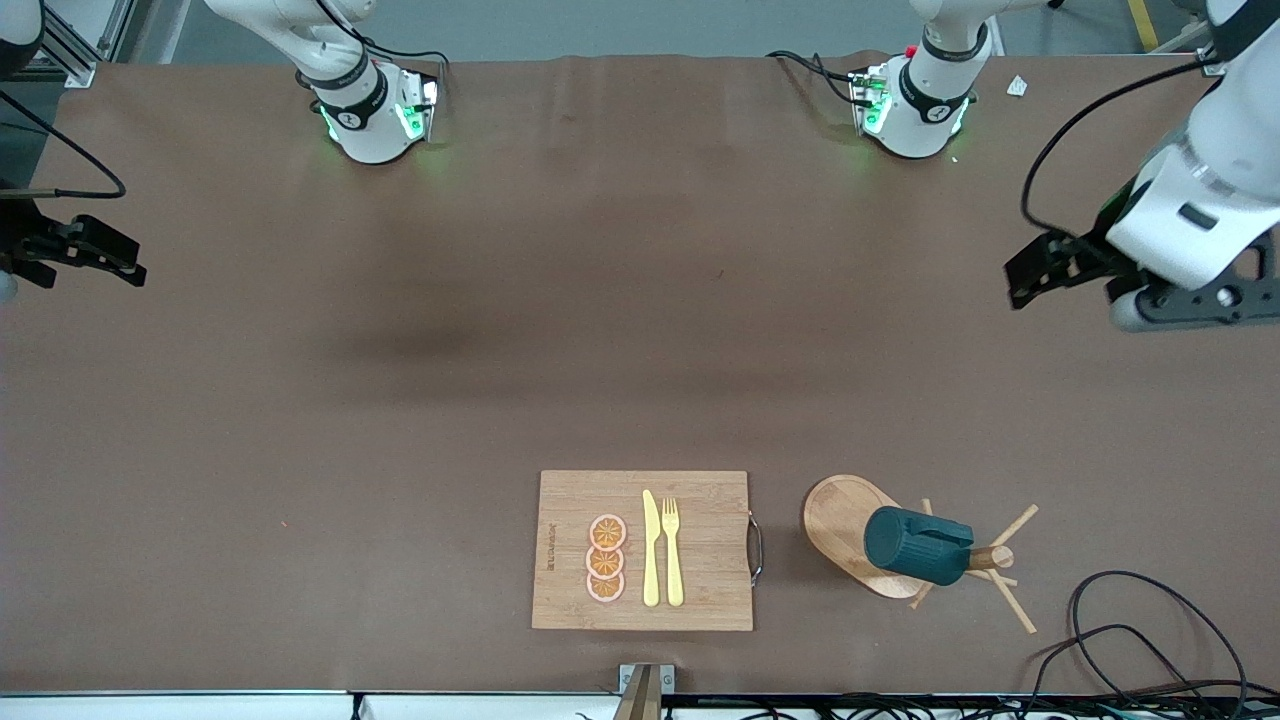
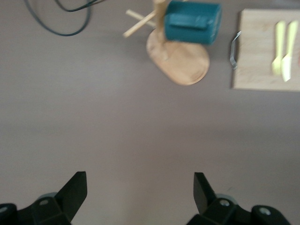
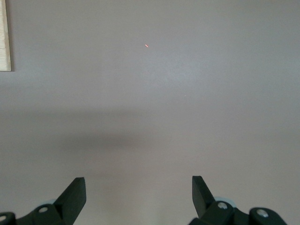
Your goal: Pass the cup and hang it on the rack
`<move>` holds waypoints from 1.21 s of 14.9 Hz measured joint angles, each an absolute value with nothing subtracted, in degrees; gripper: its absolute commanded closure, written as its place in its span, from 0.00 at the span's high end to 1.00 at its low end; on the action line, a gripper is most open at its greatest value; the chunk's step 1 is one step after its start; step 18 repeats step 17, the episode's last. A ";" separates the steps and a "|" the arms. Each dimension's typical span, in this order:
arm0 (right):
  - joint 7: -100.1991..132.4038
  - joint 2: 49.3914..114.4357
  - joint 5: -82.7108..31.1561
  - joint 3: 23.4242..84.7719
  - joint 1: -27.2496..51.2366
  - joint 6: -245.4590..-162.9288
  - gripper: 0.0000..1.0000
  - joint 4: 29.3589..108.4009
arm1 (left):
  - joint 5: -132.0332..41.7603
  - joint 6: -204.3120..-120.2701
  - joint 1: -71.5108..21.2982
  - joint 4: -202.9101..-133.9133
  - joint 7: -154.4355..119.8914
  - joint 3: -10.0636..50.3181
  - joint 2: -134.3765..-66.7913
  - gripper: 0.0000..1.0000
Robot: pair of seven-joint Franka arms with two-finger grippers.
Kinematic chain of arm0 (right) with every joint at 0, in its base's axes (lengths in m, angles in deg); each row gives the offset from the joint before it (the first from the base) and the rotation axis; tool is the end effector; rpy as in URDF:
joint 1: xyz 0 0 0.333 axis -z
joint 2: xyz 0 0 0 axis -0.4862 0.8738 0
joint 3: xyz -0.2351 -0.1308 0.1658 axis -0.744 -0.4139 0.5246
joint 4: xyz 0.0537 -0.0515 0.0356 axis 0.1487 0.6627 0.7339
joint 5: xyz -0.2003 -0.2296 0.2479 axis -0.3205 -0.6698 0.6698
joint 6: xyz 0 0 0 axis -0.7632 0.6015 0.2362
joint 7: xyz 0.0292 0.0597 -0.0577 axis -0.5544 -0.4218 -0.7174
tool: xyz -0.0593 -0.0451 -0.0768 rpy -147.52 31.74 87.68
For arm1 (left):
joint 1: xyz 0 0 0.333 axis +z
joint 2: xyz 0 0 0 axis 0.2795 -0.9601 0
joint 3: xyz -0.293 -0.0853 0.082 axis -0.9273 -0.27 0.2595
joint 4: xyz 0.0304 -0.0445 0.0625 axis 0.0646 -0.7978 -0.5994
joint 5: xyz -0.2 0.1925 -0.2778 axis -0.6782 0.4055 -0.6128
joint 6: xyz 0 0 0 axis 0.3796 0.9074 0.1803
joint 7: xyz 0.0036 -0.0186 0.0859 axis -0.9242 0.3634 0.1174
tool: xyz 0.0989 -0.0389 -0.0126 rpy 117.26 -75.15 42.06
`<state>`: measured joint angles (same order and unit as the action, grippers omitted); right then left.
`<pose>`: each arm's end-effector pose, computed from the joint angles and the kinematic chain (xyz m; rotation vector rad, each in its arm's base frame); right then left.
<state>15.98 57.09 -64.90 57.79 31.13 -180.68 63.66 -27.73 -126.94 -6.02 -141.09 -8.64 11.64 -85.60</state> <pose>0.5483 -0.0406 0.6104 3.1046 0.0392 -0.0160 0.5784 -0.1207 0.6592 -3.0805 -0.0048 -0.0195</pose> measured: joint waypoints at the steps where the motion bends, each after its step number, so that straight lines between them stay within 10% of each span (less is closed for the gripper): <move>1: 15.97 57.09 -64.90 57.79 31.13 -180.68 1.00 63.66 | -27.92 -125.63 -8.34 -141.44 -11.07 15.17 -84.11 1.00; 7: 15.97 57.09 -64.90 57.80 31.12 -180.67 1.00 63.64 | -33.17 -124.12 -16.25 -149.87 -13.99 27.24 -75.16 1.00; 18: 15.97 57.09 -64.90 57.80 31.12 -180.67 1.00 63.64 | -34.13 -125.02 -16.12 -155.59 -15.06 30.32 -71.29 1.00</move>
